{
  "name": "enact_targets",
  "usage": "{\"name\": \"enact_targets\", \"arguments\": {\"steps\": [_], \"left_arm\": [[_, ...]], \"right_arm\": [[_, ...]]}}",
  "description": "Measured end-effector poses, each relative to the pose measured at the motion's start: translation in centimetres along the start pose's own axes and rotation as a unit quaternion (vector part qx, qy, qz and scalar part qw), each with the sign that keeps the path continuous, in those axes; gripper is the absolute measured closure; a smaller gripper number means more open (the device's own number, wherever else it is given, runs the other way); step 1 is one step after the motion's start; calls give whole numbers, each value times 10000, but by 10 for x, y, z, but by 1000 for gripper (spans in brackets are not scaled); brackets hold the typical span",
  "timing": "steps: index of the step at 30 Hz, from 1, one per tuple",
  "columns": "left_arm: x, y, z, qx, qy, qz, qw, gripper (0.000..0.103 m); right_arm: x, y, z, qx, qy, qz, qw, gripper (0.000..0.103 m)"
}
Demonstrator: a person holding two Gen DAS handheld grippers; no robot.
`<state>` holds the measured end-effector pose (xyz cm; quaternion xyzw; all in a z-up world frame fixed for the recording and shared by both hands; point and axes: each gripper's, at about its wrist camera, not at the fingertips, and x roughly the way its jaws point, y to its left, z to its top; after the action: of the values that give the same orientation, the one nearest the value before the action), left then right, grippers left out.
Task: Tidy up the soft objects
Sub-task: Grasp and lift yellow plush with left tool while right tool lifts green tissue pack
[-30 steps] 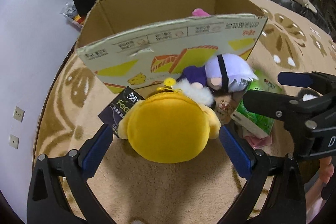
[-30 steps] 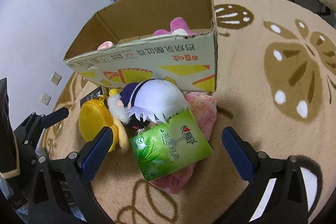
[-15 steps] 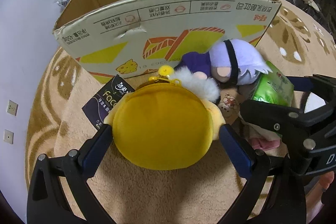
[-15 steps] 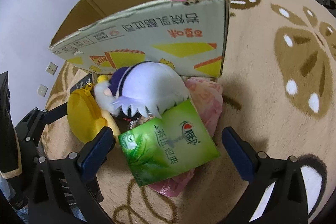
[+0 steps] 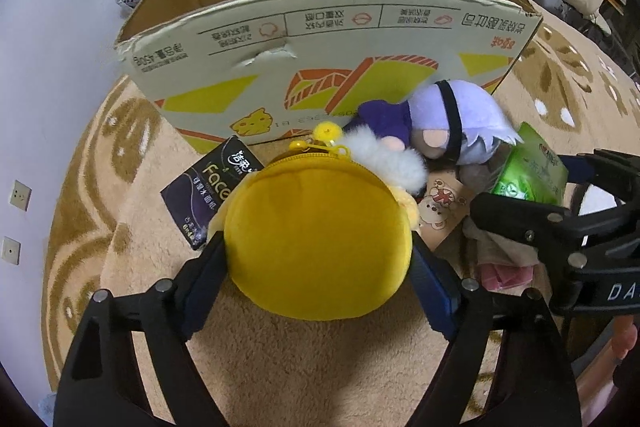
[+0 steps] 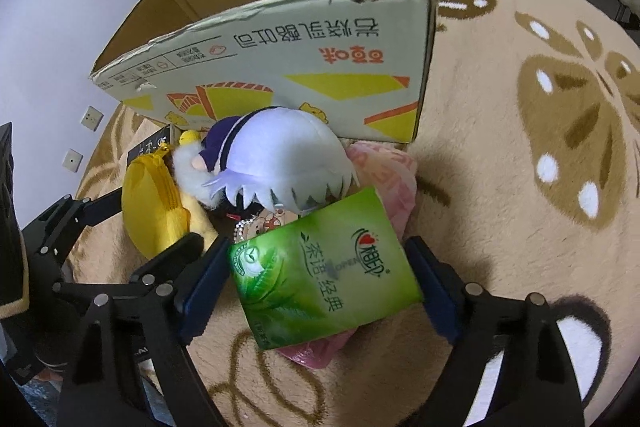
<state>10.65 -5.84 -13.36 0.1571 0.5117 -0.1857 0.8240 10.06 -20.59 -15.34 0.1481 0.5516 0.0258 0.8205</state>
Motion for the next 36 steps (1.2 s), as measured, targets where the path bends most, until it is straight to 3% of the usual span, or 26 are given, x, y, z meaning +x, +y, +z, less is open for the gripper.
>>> {"name": "enact_targets", "arguments": {"steps": [9,15,23,29,36], "left_arm": [[-29,6,-11,-229,-331,296,9987,19],[-59,15,-17,-433,-767,519,9948,19],[-104,21,-17,-646,-1512,738,9836,19],[-129,29,-14,-651,-2144,1173,9675,19],[-138,41,0,-778,-2472,1201,9583,19]], "right_arm": [[-20,-1,-1,90,-372,-44,9993,13],[-44,-4,-7,53,-730,-65,9973,13],[-89,6,-17,-122,-1693,49,9855,13],[-114,13,-13,-264,-2448,37,9692,13],[-126,10,-5,-245,-2824,22,9590,13]]}}
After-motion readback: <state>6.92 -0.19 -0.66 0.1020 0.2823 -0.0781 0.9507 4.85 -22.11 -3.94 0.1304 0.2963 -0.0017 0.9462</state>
